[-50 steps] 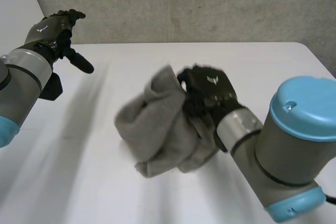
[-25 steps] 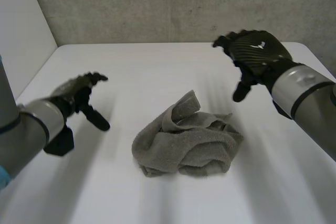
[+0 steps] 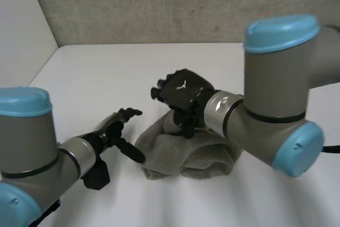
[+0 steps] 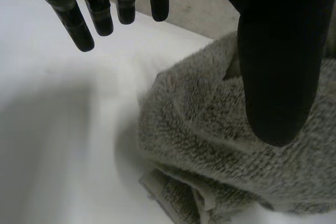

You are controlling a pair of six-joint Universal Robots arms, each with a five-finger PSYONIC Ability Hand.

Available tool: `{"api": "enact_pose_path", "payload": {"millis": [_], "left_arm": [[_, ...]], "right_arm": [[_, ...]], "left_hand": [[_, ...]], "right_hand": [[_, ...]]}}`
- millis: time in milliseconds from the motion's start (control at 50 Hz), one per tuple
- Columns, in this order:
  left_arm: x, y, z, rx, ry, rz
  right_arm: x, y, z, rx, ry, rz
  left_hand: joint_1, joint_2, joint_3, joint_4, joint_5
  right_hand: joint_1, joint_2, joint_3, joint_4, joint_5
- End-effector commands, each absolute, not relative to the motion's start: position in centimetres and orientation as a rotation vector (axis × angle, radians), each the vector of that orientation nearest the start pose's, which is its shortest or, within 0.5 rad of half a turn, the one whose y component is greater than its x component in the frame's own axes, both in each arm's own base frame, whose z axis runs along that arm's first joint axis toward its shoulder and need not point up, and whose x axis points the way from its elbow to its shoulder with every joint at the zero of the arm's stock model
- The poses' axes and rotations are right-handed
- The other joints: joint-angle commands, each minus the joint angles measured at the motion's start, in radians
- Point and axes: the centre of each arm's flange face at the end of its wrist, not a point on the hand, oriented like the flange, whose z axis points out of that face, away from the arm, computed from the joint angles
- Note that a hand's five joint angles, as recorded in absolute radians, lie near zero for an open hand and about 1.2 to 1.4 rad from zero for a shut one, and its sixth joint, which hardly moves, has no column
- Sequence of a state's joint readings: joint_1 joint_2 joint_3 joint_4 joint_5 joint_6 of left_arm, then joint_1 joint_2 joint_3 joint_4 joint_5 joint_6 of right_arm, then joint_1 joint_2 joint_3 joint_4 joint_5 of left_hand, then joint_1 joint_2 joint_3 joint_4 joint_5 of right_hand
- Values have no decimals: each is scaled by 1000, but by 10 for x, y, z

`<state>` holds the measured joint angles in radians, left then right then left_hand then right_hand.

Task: Fold the towel.

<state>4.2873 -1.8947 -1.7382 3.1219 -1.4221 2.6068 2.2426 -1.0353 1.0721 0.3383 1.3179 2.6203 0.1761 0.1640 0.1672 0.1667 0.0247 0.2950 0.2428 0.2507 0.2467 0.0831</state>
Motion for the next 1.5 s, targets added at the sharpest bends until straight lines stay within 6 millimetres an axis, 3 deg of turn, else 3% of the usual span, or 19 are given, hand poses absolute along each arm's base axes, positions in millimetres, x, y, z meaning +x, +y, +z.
{"api": "enact_pose_path", "payload": {"millis": [20,80,100,200,300,360,400,420,460,560,640,800,980,1020,1080,1120,1160,1300,1500], "left_arm": [[-275,-230,137,-24,-2283,1134],[-279,-234,133,-24,-2284,1144],[-282,-236,130,-28,-2285,1155],[-301,-242,129,-73,-2263,1182],[-322,-258,154,-218,-2177,1330],[-331,-281,196,-290,-2081,1568],[-332,-304,260,-299,-1936,1875],[-332,-304,260,-299,-1935,1876],[-330,-311,315,-291,-1799,2090],[-329,-301,358,-316,-1678,2220],[-329,-294,346,-345,-1736,2183],[-312,-222,220,-607,-2190,1768],[-327,-144,165,-826,-2212,1464],[-332,-132,156,-822,-2211,1400],[-334,-129,155,-810,-2207,1388],[-335,-132,159,-790,-2198,1397],[-336,-134,162,-780,-2188,1412],[-324,-154,181,-689,-2185,1486],[-295,-190,208,-539,-2196,1622]], "right_arm": [[367,-222,212,-1633,1865,-1596],[370,-226,212,-1635,1857,-1627],[371,-230,212,-1634,1848,-1661],[376,-242,227,-1590,1780,-1799],[381,-267,297,-1356,1506,-2243],[368,-281,338,-1181,1325,-2497],[361,-284,354,-1097,1232,-2593],[361,-284,354,-1096,1231,-2594],[349,-286,377,-948,1055,-2727],[330,-293,368,-914,1051,-2754],[317,-301,342,-984,1168,-2679],[260,-311,249,-1243,1538,-2248],[225,-289,192,-1316,1688,-1835],[219,-279,181,-1330,1768,-1739],[216,-276,178,-1334,1822,-1698],[207,-269,177,-1304,1984,-1584],[205,-265,177,-1288,2043,-1528],[200,-270,186,-1197,2137,-1540],[194,-278,251,-726,2135,-1715]], "left_hand": [[215,227,224,225,192],[481,493,490,490,458],[748,760,757,757,725],[1220,1232,1229,1230,1197],[1220,1232,1229,1230,1197],[1220,1232,1229,1230,1197],[1220,1232,1229,1230,1197],[1220,1232,1229,1230,1197],[1220,1232,1229,1230,1197],[1220,1232,1229,1230,1197],[1220,1232,1229,1230,1197],[1220,1232,1229,1230,1197],[1220,1232,1229,1230,1197],[893,905,902,903,870],[683,695,692,693,660],[93,105,102,103,70],[-2,11,7,8,-25],[5,17,14,14,-18],[2,14,11,12,-21]], "right_hand": [[454,506,498,502,492],[750,802,794,798,787],[1093,1145,1137,1141,1130],[1101,1153,1146,1150,1139],[1101,1153,1146,1150,1139],[1101,1153,1146,1150,1139],[1101,1153,1146,1150,1139],[1101,1153,1146,1150,1139],[1101,1153,1146,1150,1139],[1101,1153,1146,1150,1139],[1101,1153,1146,1150,1139],[1101,1153,1146,1150,1139],[1101,1153,1146,1150,1139],[875,927,919,923,912],[594,647,639,643,632],[50,102,95,99,88],[-45,8,0,4,-7],[-120,-68,-76,-72,-83],[-120,-68,-76,-72,-83]]}}
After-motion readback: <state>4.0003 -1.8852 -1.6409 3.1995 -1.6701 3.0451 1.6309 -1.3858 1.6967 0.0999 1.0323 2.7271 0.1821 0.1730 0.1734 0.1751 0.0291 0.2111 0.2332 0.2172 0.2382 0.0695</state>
